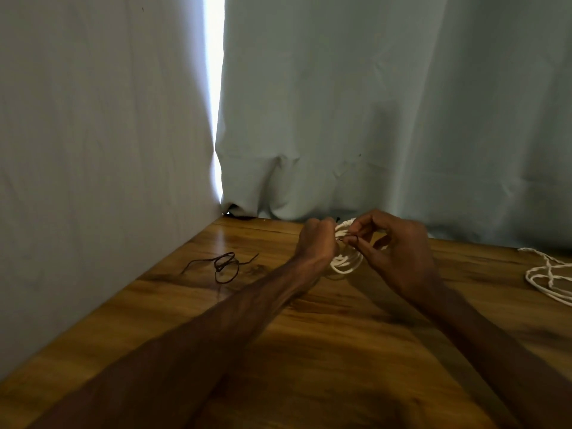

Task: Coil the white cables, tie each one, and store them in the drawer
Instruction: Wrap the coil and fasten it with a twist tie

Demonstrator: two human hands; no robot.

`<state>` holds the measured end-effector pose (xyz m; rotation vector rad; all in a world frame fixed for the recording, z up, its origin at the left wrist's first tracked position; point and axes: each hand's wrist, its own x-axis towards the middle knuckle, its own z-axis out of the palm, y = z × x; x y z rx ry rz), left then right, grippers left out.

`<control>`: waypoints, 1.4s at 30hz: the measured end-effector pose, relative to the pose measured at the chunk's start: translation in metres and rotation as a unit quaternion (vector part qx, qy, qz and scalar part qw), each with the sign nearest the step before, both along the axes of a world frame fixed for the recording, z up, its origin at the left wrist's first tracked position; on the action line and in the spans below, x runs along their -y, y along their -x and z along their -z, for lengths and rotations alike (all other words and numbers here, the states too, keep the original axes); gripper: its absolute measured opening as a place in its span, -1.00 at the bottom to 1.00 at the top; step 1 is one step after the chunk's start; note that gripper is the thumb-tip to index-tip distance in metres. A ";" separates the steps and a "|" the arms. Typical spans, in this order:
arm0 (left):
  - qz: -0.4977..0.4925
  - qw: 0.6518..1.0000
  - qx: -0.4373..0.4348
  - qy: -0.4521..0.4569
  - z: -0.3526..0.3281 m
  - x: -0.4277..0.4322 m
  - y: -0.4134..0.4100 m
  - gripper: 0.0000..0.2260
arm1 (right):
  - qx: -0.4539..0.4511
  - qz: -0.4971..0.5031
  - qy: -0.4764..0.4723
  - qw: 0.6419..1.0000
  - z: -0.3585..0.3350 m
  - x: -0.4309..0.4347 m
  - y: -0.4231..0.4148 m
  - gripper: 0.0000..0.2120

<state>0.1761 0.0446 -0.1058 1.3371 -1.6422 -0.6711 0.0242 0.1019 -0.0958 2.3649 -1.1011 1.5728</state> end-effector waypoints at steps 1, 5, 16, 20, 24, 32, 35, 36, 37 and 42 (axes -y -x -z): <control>-0.011 1.000 -0.028 0.003 0.001 0.001 0.001 -0.78 | 0.008 0.002 -0.002 1.000 0.000 0.000 -0.001 -0.82; -0.033 0.991 -0.131 0.020 0.000 -0.009 0.003 -0.77 | 0.041 -0.013 -0.018 0.999 0.000 -0.003 -0.005 -0.79; 0.001 0.987 -0.145 0.077 0.003 -0.026 0.007 -0.69 | 0.096 -0.033 -0.087 0.991 -0.005 -0.002 -0.003 -0.92; -0.006 0.985 -0.130 0.110 0.002 -0.028 0.007 -0.73 | 0.100 -0.034 -0.076 0.991 -0.010 -0.002 -0.001 -0.94; 0.014 0.985 -0.133 0.112 0.001 -0.028 0.006 -0.74 | 0.096 -0.022 -0.046 0.994 -0.014 -0.004 0.000 -0.95; 0.037 0.979 -0.026 0.198 0.000 -0.024 -0.002 -0.74 | 0.092 -0.040 -0.098 0.990 -0.023 -0.004 0.004 -0.94; 0.042 0.973 0.035 0.223 -0.001 -0.024 -0.006 -0.78 | 0.126 -0.040 -0.135 0.982 -0.022 -0.003 0.005 -0.94; 0.044 0.971 0.046 0.229 -0.002 -0.024 -0.007 -0.79 | 0.135 -0.036 -0.143 0.980 -0.022 -0.003 0.004 -0.94; 0.045 0.969 0.052 0.235 -0.002 -0.024 -0.008 -0.79 | 0.142 -0.032 -0.152 0.978 -0.021 -0.003 0.004 -0.94; 0.060 0.950 0.104 0.287 0.000 -0.025 -0.012 -0.80 | 0.168 -0.038 -0.241 0.955 -0.023 -0.009 0.003 -0.95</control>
